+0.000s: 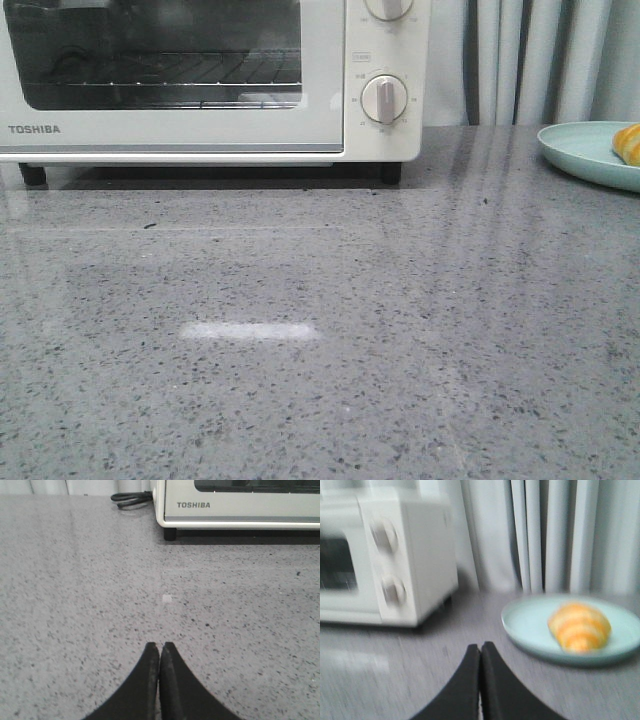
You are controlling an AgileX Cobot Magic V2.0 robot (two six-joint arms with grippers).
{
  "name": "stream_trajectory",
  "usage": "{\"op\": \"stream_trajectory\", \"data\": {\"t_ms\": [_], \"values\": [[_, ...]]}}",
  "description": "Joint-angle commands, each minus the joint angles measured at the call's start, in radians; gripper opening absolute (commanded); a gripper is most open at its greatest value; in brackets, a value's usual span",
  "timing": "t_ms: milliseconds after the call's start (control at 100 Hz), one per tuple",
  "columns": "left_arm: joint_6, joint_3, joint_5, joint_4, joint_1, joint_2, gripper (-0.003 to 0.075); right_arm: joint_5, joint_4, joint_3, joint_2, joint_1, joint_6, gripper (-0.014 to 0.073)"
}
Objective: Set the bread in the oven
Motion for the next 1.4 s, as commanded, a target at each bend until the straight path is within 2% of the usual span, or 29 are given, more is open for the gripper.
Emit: {"op": "stream_trajectory", "data": {"t_ms": [0, 240, 340, 410, 580, 650, 700, 770, 850, 1010, 1220, 1310, 1390], "values": [[-0.003, 0.027, -0.128, 0.052, 0.004, -0.031, -0.0021, -0.209, 0.056, 0.013, -0.020, 0.002, -0.002, -0.0069], [-0.003, 0.027, -0.318, 0.081, 0.004, -0.031, -0.0021, -0.285, 0.066, 0.011, -0.020, 0.002, -0.002, -0.0069], [-0.005, 0.025, -0.333, 0.027, 0.004, -0.031, -0.0021, -0.279, 0.075, 0.011, -0.020, 0.002, -0.002, -0.0069], [-0.008, 0.025, -0.364, -0.108, 0.004, -0.031, -0.0021, -0.276, 0.116, 0.011, -0.020, 0.002, -0.002, -0.0069], [-0.008, 0.023, -0.416, -0.641, 0.004, -0.031, -0.0021, -0.272, 0.276, 0.011, -0.020, 0.002, -0.002, -0.0069], [-0.008, 0.023, -0.417, -0.779, 0.004, -0.031, -0.0021, -0.256, 0.359, 0.007, -0.020, 0.002, 0.017, -0.0069], [-0.008, 0.023, -0.417, -0.818, 0.004, -0.031, -0.0021, -0.226, 0.402, -0.005, -0.020, 0.002, 0.033, -0.0069], [-0.008, 0.011, -0.406, -0.829, 0.002, -0.031, -0.0021, -0.144, 0.407, -0.042, -0.020, 0.002, 0.035, -0.0069], [0.002, -0.030, -0.352, -0.820, -0.002, -0.031, -0.0021, 0.012, 0.400, -0.097, -0.018, 0.002, 0.033, -0.0069], [0.091, -0.150, -0.192, -0.698, -0.009, 0.021, -0.0021, 0.263, 0.269, -0.219, 0.030, 0.002, 0.033, -0.0069], [0.373, -0.363, -0.009, -0.648, -0.030, 0.248, -0.0021, 0.304, 0.178, -0.351, 0.182, 0.002, 0.026, -0.0069], [0.466, -0.451, 0.035, -0.650, -0.039, 0.372, -0.0021, 0.318, 0.178, -0.408, 0.256, 0.002, -0.050, -0.0069], [0.492, -0.525, 0.078, -0.655, -0.047, 0.473, -0.0021, 0.346, 0.178, -0.457, 0.311, 0.005, -0.128, -0.0069]]}}
